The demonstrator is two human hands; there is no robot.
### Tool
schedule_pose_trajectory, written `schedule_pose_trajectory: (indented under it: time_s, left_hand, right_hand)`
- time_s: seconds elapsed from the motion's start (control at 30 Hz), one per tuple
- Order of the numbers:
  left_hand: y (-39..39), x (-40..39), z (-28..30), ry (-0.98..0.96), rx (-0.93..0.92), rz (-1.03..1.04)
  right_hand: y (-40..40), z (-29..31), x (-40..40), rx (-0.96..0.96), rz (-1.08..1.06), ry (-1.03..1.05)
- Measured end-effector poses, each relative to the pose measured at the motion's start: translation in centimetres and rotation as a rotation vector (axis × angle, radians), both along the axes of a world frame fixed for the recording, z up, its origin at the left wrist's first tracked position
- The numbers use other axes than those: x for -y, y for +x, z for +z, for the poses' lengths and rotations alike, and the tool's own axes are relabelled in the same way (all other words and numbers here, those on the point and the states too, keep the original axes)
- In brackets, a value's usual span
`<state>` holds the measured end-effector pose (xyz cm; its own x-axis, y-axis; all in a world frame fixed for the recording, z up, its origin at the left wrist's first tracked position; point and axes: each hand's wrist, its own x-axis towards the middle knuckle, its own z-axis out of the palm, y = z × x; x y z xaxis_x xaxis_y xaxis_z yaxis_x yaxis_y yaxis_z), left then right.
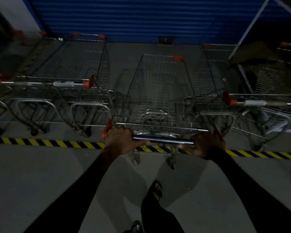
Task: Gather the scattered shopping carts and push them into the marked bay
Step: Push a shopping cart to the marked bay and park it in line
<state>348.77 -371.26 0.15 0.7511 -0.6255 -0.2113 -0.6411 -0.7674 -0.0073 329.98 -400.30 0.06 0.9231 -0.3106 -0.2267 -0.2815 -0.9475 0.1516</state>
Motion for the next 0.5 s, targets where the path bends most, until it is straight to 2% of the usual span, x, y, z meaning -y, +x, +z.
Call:
schedule_pose_trajectory:
  time_s: [0.17,0.37,0.5]
  left_hand:
    - [6.2,2.8,-0.2,-0.010,0.035,0.047]
    - [13.0,4.4,-0.4,-0.081,-0.005,0.045]
    - [16.3,5.3,-0.6,-0.037,-0.023,0.083]
  right_hand:
    - [7.0,0.4,3.2,0.077,-0.018,0.234]
    - [14.4,1.6,5.1,0.048,0.074,0.153]
    - [17.9,0.9,6.3,0.033,0.069,0.161]
